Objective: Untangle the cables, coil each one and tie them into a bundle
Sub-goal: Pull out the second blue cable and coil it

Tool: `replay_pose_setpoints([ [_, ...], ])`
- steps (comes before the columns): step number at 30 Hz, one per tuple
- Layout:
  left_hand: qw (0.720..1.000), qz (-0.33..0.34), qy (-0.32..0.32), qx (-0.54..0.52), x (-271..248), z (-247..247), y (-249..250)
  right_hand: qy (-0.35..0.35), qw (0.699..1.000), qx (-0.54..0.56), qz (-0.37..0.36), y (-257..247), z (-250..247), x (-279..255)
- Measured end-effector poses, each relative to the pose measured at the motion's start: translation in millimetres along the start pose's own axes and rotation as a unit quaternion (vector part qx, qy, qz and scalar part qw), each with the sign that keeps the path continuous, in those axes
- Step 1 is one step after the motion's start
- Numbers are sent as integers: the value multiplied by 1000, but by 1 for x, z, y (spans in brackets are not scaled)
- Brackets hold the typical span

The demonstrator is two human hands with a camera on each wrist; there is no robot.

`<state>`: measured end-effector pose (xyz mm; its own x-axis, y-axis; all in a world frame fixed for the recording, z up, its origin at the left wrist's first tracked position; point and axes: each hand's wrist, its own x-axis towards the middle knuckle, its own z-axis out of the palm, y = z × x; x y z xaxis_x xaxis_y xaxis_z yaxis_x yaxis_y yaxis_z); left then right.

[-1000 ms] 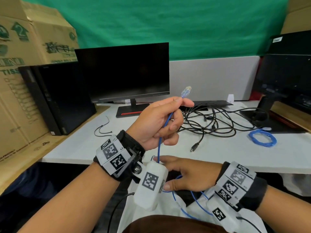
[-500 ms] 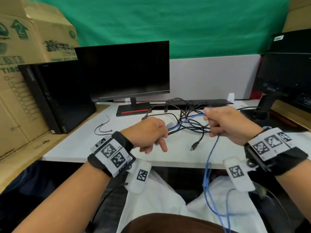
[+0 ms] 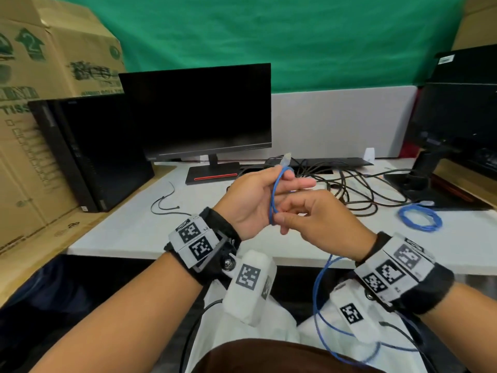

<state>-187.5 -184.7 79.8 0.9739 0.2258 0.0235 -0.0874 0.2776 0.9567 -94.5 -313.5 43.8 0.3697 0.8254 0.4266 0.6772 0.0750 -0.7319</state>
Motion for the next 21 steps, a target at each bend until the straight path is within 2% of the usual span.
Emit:
replay_pose_setpoints([
  [4,999,33,11,-36,-1,0,4,32,994,-82,61,15,-4,3],
  [7,997,25,38,-58,-2,-2,4,27,987,-130,88,26,-14,6],
  [9,998,11,43,-53,-3,-5,6,-26,989,-115,84,34,-27,9],
  [12,999,18,16,-47,-5,-12,18,-149,980,-91,91,51,-48,8],
  [14,999,17,-15,-36,-7,-16,26,-166,977,-53,123,65,-53,4],
  [15,999,8,-30,-24,-8,-17,28,-155,977,-55,133,71,-53,4],
  [17,998,-27,-59,26,-9,-15,23,-92,979,-127,127,76,-49,9],
  [19,989,-75,-87,90,-8,-12,10,17,968,-223,111,75,-47,15],
  [21,975,-116,-105,160,-5,-10,-2,120,945,-273,134,73,-50,17],
])
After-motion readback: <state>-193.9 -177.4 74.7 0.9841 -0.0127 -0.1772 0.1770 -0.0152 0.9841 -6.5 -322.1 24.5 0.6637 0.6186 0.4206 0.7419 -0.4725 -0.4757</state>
